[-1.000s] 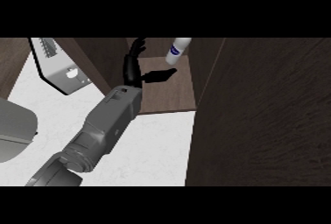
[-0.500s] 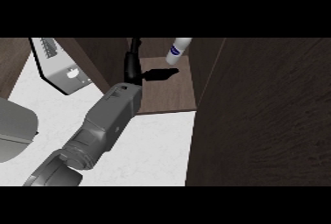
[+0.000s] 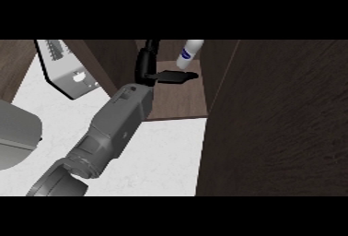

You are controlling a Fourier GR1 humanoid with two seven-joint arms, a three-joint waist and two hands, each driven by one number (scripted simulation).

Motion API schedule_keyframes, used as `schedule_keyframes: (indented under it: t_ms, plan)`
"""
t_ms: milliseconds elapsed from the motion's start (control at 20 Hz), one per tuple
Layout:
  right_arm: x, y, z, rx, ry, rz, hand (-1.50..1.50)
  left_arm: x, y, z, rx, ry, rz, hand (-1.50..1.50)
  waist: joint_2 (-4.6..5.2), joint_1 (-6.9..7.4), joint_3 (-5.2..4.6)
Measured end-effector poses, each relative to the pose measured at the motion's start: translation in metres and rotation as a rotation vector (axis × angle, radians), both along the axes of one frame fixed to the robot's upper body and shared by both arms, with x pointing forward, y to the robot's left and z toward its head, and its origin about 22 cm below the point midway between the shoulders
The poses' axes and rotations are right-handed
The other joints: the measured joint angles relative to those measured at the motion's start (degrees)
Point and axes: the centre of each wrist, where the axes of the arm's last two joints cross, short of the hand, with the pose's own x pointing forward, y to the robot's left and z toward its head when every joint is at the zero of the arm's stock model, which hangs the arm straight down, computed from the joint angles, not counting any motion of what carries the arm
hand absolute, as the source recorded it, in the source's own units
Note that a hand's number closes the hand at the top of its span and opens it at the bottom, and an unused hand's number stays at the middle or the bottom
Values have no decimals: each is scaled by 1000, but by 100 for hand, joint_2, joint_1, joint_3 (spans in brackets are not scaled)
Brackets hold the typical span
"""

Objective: Pick up the bottled water, place it into the cabinet and close the cabinet

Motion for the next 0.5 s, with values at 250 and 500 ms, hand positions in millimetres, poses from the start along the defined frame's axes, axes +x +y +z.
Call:
schedule_keyframes:
  t_ms: [250, 500]
  plan:
    - [-2, -6, -2, -20, -2, -15, -150, -1, -4, 6, -81, 4, -83, -150, -54, 109, 4]
    - [-2, -4, -2, -12, 6, -10, -150, -13, -13, 6, -145, 2, -132, -150, -98, 201, 4]
